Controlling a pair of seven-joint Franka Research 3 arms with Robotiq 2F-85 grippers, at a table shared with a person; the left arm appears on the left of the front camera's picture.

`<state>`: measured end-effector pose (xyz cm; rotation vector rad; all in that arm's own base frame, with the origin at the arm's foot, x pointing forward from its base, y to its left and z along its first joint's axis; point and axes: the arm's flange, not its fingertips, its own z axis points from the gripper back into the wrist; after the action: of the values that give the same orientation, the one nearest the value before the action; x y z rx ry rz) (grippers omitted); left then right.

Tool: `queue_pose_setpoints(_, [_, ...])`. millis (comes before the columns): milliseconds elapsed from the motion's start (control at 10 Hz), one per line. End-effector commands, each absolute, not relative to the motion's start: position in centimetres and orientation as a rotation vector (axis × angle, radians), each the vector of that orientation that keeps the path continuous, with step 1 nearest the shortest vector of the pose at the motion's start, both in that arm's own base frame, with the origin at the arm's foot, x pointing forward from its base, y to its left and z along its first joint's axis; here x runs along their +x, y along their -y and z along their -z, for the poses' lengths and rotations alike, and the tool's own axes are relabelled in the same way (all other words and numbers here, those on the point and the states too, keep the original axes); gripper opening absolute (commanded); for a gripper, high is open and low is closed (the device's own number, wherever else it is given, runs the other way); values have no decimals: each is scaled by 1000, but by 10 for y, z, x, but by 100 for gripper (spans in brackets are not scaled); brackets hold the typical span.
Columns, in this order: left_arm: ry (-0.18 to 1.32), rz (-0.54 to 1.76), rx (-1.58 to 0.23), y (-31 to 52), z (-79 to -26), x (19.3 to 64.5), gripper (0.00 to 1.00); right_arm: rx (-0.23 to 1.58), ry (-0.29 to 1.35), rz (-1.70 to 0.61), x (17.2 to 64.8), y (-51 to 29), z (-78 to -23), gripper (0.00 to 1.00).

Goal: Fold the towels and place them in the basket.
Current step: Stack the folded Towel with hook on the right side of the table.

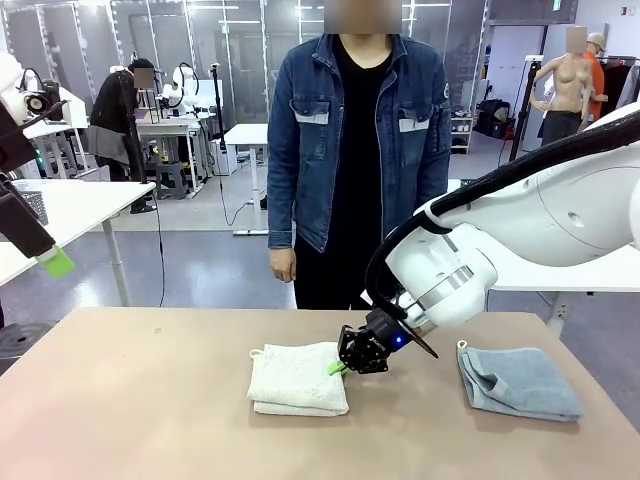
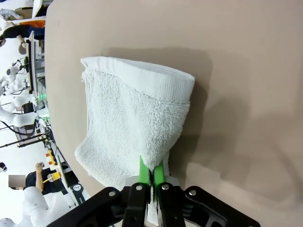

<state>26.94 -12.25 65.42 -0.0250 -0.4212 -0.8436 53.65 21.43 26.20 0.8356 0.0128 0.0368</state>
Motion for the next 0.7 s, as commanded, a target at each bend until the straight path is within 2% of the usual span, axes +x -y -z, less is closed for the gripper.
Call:
queue_pose_setpoints(0, [439,843,-21,123,-652,270,100,741,77,-104,528,-206,-284,4])
queue_pose_setpoints(100, [439,843,-21,123,-652,270,100,667,136,-162,517,-196,-309,4])
queue_pose_setpoints(600, [439,843,-21,123,-652,270,100,402,204,-301,500,-179,-407,4])
